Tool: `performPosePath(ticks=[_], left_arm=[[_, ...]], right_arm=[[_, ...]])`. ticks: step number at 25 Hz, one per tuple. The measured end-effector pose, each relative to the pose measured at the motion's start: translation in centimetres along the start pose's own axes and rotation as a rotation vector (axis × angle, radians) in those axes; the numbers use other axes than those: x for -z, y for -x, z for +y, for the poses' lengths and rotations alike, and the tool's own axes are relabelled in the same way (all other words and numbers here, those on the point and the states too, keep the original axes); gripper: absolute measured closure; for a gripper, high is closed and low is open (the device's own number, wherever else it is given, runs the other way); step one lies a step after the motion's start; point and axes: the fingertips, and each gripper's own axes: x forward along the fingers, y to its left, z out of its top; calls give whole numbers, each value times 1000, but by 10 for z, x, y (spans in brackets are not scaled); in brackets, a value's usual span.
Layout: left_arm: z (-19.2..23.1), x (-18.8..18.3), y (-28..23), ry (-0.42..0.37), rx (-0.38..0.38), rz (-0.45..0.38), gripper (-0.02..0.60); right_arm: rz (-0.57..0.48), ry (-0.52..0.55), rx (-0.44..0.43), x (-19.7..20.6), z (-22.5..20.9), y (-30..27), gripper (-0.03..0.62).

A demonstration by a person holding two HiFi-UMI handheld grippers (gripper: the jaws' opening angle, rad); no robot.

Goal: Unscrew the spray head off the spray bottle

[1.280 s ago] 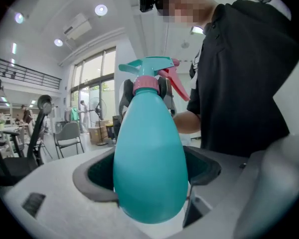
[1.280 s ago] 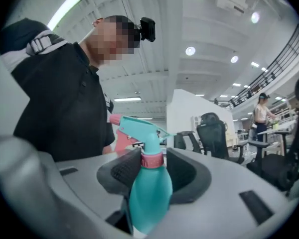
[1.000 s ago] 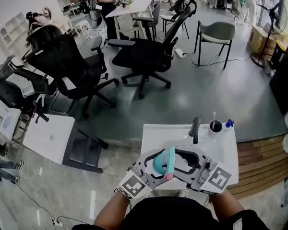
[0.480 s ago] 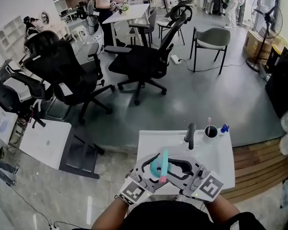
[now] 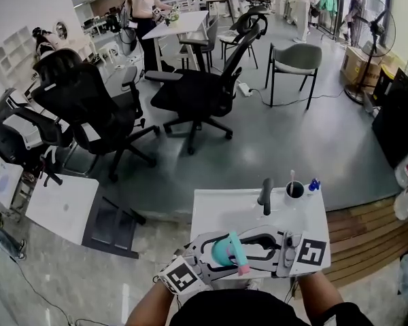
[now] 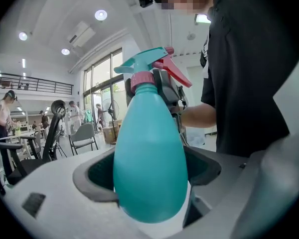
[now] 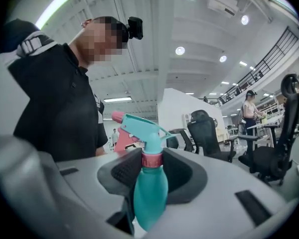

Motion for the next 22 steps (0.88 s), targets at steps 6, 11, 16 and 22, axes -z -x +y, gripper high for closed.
performPosePath(ticks=[6,11,16,22], left_arm=[[2,27,-6,17,-25,68,175],[12,55,-6,15,-75,133,175],[18,89,-2,22,-125,217,175],[23,125,2,71,-173,293,175]], right_arm=[[-39,13,78,-11,-8,6,457],[-105,23,160,-25,-22,14,457],[-202,55,248,-41,-41,31,458],[-307,81,331,-70,-53,49,457]])
